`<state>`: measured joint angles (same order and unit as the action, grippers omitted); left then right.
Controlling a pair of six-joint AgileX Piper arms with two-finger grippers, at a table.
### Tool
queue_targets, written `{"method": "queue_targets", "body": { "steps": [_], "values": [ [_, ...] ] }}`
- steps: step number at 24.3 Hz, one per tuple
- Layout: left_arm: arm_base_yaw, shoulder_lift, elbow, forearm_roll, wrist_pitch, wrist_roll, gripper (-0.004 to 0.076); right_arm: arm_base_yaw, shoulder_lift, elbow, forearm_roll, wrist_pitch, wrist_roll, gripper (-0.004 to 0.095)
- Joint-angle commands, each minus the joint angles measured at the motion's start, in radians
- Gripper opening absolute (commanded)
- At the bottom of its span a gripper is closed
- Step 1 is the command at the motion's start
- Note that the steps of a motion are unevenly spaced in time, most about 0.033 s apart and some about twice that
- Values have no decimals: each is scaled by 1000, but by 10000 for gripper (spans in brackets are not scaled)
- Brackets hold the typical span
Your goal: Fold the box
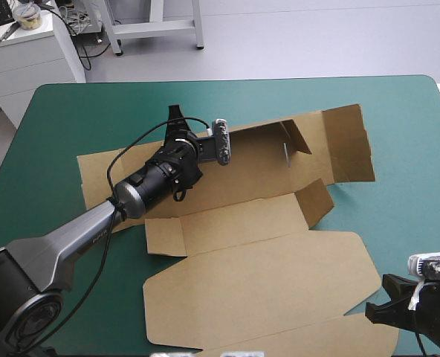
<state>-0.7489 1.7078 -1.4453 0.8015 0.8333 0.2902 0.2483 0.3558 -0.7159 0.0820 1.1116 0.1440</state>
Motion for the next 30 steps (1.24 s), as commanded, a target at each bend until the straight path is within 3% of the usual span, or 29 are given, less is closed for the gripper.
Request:
{"method": "queue_targets", "body": {
  "steps": [1,7,14,21,26,30],
  "values": [
    [-75,-77,-22,107,-43,-69,-10,-3,12,-25,3,-55,-2,-15],
    [-178,-128,98,294,-42,-198,-10,-3,12,-25,3,-55,-2,-15],
    [-291,-243,327,642,25,-486,-10,-3,12,-25,-1,-55,-2,-15],
    [-389,-298,417,673,73,-523,-10,-3,12,-25,-9,-55,-4,-15],
    [-452,-305,532,928,39,-709,-10,-3,12,-25,-9,-55,-5,-15],
    [-448,-305,556,965,43,-758,-10,-3,12,-25,-9,-53,-8,-13]
  ]
}}
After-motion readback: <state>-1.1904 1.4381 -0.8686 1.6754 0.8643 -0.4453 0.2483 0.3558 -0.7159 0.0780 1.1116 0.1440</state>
